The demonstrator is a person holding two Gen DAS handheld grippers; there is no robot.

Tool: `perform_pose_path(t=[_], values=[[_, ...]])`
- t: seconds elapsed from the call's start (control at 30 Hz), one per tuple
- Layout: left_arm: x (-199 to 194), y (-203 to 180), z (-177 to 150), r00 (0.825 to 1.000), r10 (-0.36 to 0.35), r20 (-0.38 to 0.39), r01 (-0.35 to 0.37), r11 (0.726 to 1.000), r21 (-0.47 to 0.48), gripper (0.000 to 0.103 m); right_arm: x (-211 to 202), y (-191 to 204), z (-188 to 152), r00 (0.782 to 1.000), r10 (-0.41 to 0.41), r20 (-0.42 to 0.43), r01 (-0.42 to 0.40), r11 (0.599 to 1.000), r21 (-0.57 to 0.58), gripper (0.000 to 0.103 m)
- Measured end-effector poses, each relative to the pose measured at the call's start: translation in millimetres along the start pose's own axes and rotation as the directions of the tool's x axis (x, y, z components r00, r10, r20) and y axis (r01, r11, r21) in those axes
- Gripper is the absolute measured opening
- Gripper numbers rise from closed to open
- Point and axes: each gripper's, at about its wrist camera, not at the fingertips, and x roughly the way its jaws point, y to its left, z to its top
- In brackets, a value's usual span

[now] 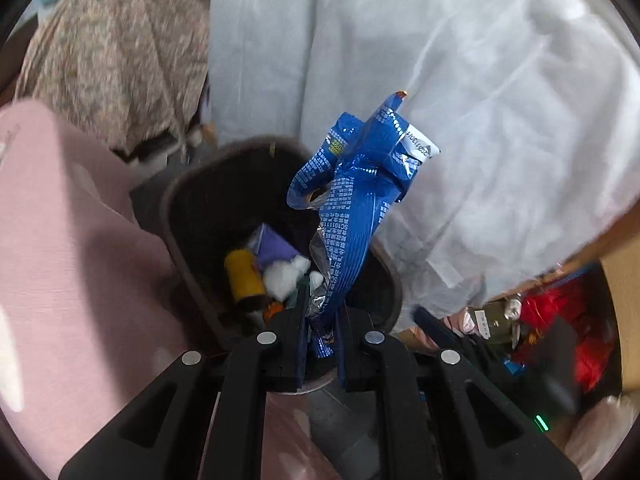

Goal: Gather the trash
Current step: 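Carry the blue wrapper and white tissue to the bin and release both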

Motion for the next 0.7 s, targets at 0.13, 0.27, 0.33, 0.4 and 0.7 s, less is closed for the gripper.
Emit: perform_pose_path(t=[0.13, 0.27, 0.33, 0.4, 0.7], values=[[37.4, 1.9, 10.7, 0.996, 0.054, -0.077, -0.059, 0.996, -0.063, 0.012, -21.4, -15.6, -9.8, 1.0, -0.014, 0.024, 0.013, 0.999, 0.036, 0.07], [68.7, 6.8, 15.3, 0.985, 0.107, -0.135, -0.122, 0.987, -0.106, 0.012, -36.8, -24.3, -20.3, 0.998, -0.043, 0.038, 0.041, 0.998, 0.045, 0.071], [80.0, 9.6, 16.5, 0.981, 0.121, -0.153, -0.14, 0.983, -0.121, 0.014, -43.8, -29.5, -25.1, 0.998, -0.049, 0.042, 0.046, 0.997, 0.057, 0.071], [87.9, 9.9, 18.7, 0.975, 0.151, -0.163, -0.172, 0.978, -0.122, 0.026, -49.5, -35.6, -29.1, 0.998, -0.044, 0.043, 0.041, 0.996, 0.077, 0.072], [83.4, 5.3, 16.7, 0.973, 0.195, -0.127, -0.209, 0.972, -0.109, 0.068, -68.2, -41.7, -37.1, 0.996, -0.063, 0.059, 0.058, 0.994, 0.089, 0.072]])
